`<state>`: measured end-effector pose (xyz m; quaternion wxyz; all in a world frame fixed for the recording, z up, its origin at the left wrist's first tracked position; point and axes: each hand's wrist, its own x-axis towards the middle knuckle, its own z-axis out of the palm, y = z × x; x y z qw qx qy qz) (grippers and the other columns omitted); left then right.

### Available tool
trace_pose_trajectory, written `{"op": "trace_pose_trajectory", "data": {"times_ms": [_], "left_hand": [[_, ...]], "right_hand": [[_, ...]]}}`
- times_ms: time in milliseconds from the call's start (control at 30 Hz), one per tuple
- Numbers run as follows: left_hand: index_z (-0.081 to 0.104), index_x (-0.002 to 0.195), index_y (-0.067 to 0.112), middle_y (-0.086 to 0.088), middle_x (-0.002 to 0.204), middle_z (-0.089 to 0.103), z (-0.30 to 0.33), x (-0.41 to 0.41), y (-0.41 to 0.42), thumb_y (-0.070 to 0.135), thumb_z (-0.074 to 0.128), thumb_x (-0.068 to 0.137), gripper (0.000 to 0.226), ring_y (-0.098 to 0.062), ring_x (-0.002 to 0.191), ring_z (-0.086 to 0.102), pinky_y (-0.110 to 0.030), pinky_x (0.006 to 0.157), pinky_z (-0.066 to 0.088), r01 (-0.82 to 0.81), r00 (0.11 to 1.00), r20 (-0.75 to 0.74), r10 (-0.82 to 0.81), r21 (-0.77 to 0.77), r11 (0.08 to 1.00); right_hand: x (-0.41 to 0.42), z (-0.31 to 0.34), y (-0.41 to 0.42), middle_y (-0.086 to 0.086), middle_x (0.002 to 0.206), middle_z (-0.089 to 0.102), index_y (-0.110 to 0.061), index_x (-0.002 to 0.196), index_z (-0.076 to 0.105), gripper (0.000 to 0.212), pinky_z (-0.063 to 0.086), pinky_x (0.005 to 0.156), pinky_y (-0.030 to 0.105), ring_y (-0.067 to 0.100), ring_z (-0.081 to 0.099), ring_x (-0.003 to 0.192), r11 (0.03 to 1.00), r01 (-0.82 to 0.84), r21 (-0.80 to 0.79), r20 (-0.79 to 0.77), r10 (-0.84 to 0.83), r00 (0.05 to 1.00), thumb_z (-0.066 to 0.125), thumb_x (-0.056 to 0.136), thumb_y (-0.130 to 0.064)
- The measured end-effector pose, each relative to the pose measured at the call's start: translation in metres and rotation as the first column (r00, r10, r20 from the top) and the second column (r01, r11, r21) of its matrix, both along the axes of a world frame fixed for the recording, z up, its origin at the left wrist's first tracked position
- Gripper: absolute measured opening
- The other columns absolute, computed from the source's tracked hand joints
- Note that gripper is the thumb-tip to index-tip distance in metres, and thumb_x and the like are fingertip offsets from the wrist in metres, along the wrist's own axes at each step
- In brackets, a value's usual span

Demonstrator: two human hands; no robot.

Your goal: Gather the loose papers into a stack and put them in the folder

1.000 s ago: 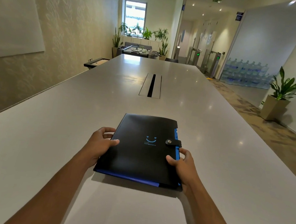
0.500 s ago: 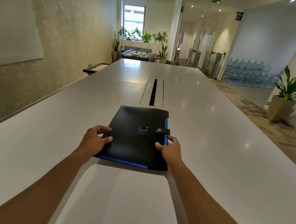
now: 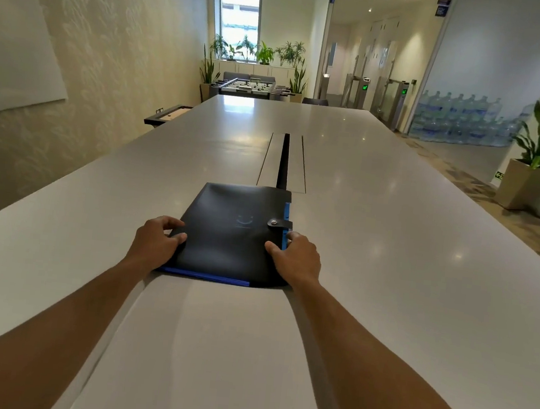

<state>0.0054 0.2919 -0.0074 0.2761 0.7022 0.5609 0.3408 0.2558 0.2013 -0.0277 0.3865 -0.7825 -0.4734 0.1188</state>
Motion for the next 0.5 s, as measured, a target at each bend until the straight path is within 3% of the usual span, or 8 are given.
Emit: {"op": "trace_pose_trajectory", "data": {"times_ms": [133, 267, 367, 500], "left_hand": [[0.068, 0.112, 0.010, -0.013, 0.116, 0.068, 0.000, -0.005, 0.012, 0.016, 0.064, 0.092, 0.022, -0.029, 0.108, 0.060, -0.039, 0.094, 0.047, -0.001, 0.987, -0.162, 0.006, 0.031, 1.000], [0.067, 0.119, 0.010, -0.018, 0.117, 0.067, -0.008, -0.005, 0.005, 0.022, 0.059, 0.094, 0.028, -0.036, 0.108, 0.059, -0.049, 0.095, 0.048, -0.011, 0.967, -0.251, 0.040, 0.115, 0.993], [0.065, 0.123, 0.008, -0.020, 0.123, 0.063, -0.010, -0.004, -0.004, 0.024, 0.056, 0.096, 0.033, -0.037, 0.112, 0.057, -0.048, 0.098, 0.045, -0.044, 0.973, -0.219, 0.071, 0.126, 0.991], [0.066, 0.117, 0.005, -0.019, 0.118, 0.063, -0.010, -0.003, -0.027, 0.024, 0.054, 0.097, 0.030, -0.035, 0.108, 0.056, -0.047, 0.095, 0.047, -0.071, 0.973, -0.193, 0.124, 0.259, 0.963]], "right_hand": [[0.000, -0.006, 0.006, 0.002, 0.101, 0.066, -0.018, 0.107, 0.066, 0.042, 0.041, 0.063, 0.026, 0.013, 0.055, 0.076, 0.998, 0.055, -0.017, 0.199, -0.051, 0.979, 0.063, 0.083, -0.053], [-0.002, -0.007, 0.008, 0.004, 0.102, 0.059, -0.017, 0.105, 0.066, 0.043, 0.041, 0.066, 0.030, 0.018, 0.054, 0.086, 0.999, 0.043, -0.032, 0.321, -0.030, 0.947, 0.055, 0.087, -0.055], [-0.002, -0.005, 0.003, 0.003, 0.102, 0.060, -0.016, 0.104, 0.066, 0.040, 0.047, 0.069, 0.031, 0.016, 0.055, 0.086, 0.999, 0.034, -0.013, 0.283, -0.029, 0.959, 0.051, 0.091, -0.052], [-0.004, -0.003, -0.018, 0.003, 0.096, 0.069, -0.016, 0.098, 0.068, 0.031, 0.057, 0.073, 0.036, 0.016, 0.064, 0.080, 0.995, 0.014, 0.096, 0.074, -0.021, 0.997, 0.050, 0.095, -0.041]]}}
